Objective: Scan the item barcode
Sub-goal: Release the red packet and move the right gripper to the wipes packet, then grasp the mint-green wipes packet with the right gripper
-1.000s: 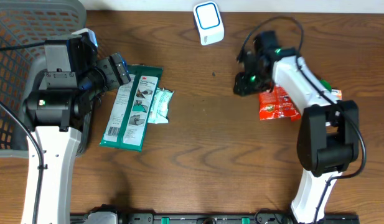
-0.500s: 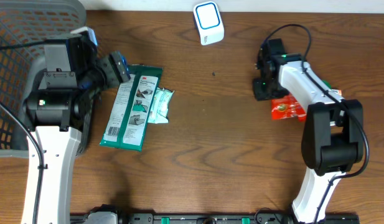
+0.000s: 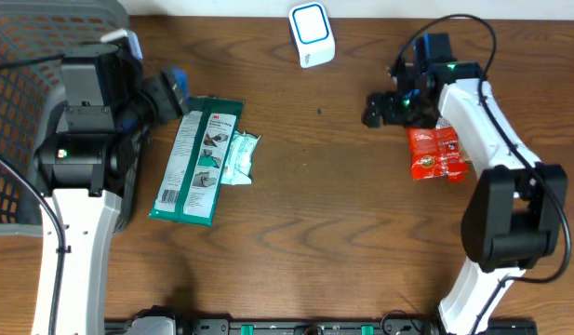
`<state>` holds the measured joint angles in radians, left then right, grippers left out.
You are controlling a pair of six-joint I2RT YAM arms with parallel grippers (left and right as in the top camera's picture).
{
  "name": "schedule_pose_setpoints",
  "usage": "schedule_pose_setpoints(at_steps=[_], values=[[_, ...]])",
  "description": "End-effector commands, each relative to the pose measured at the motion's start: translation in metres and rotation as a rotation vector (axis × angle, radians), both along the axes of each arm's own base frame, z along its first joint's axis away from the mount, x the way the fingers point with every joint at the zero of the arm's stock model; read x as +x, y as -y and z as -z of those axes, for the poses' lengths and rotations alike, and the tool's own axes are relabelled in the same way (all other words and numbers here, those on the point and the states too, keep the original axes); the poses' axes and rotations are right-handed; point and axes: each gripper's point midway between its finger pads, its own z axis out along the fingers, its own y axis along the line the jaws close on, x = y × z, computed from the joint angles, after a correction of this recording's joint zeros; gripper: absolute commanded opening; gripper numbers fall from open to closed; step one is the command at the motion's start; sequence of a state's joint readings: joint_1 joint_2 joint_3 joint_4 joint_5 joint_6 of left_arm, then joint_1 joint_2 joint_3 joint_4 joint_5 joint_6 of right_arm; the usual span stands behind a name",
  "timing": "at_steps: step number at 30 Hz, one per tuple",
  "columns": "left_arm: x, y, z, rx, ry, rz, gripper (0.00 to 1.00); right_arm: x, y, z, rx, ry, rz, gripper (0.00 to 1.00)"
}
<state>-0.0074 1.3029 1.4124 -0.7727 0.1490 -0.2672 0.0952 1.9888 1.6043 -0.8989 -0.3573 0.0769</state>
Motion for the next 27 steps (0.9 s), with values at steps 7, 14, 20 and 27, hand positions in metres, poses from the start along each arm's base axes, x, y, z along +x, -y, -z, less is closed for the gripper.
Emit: schedule_pose_setpoints(at_steps=[7,14,20,27], values=[[-0.028,-0.003,0.102,0.041,-0.381,0.032,0.32,-0.025,-0.09,-0.032,0.29,-0.026,-0.169,0.99],[-0.024,-0.001,0.157,0.03,-0.556,0.041,0.33,-0.038,-0.149,-0.021,0.276,-0.022,-0.194,0.99],[-0.021,-0.001,0.189,0.028,-0.644,0.041,0.33,-0.045,-0.196,0.001,0.285,0.006,-0.11,0.99],[-0.023,-0.001,0.217,0.027,-0.728,0.042,0.33,-0.061,-0.246,0.017,0.326,0.147,-0.174,0.81]])
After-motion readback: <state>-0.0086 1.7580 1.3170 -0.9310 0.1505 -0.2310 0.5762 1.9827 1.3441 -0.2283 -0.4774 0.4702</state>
